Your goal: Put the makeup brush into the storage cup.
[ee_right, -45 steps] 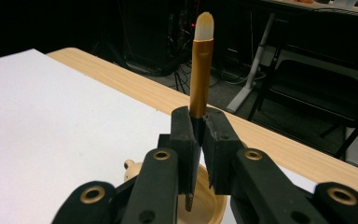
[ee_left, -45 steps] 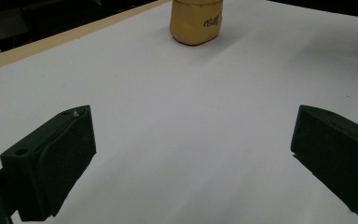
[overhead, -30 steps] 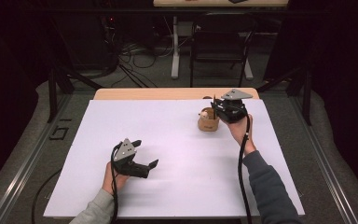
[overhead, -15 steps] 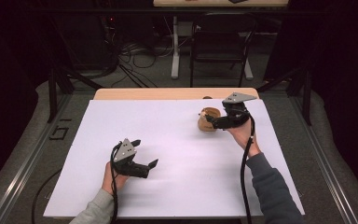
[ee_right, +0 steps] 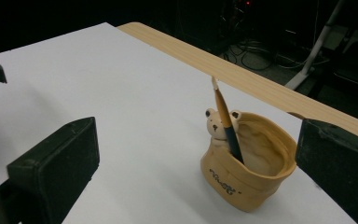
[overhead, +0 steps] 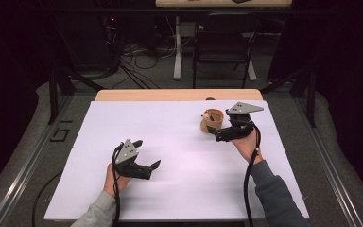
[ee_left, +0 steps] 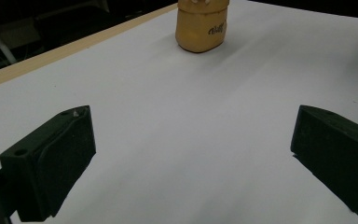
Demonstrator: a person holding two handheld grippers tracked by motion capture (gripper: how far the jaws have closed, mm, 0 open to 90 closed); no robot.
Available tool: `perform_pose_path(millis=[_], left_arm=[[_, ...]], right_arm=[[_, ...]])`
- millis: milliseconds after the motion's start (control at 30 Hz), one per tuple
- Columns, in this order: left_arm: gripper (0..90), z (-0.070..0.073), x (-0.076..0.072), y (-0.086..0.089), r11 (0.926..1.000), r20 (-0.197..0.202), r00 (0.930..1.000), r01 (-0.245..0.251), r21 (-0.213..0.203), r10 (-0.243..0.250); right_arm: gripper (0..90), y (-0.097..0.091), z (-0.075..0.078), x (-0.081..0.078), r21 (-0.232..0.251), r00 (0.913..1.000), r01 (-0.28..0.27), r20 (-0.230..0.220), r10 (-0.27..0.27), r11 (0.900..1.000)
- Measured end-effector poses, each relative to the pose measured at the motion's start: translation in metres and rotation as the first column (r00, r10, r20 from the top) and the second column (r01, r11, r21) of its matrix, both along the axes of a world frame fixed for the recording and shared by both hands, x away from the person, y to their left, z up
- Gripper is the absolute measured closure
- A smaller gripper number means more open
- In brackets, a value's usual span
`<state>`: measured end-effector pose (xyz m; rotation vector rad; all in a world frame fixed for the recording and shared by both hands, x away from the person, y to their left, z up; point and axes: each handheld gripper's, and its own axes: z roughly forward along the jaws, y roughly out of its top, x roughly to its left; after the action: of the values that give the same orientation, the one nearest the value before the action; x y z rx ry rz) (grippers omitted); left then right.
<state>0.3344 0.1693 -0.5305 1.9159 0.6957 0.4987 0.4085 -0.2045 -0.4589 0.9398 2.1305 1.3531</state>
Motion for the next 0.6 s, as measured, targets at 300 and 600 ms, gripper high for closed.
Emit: perform_pose_path(millis=[300, 600], left_arm=[[0.0, 0.001, 0.0, 0.001, 1.0, 0.013, 0.9999, -0.005, 0.004, 0.005], [0.0, 0.003, -0.003, 0.011, 0.9998, 0.018, 0.9997, -0.017, -0.009, 0.017]], right_arm=[[0.0, 0.001, 0.0, -0.016, 0.008, 0.9988, -0.033, 0.036, 0.033, 0.9994], [0.0, 0.0, -0.003, -0.042, -0.019, 0.9948, -0.048, 0.089, 0.049, 0.9987]])
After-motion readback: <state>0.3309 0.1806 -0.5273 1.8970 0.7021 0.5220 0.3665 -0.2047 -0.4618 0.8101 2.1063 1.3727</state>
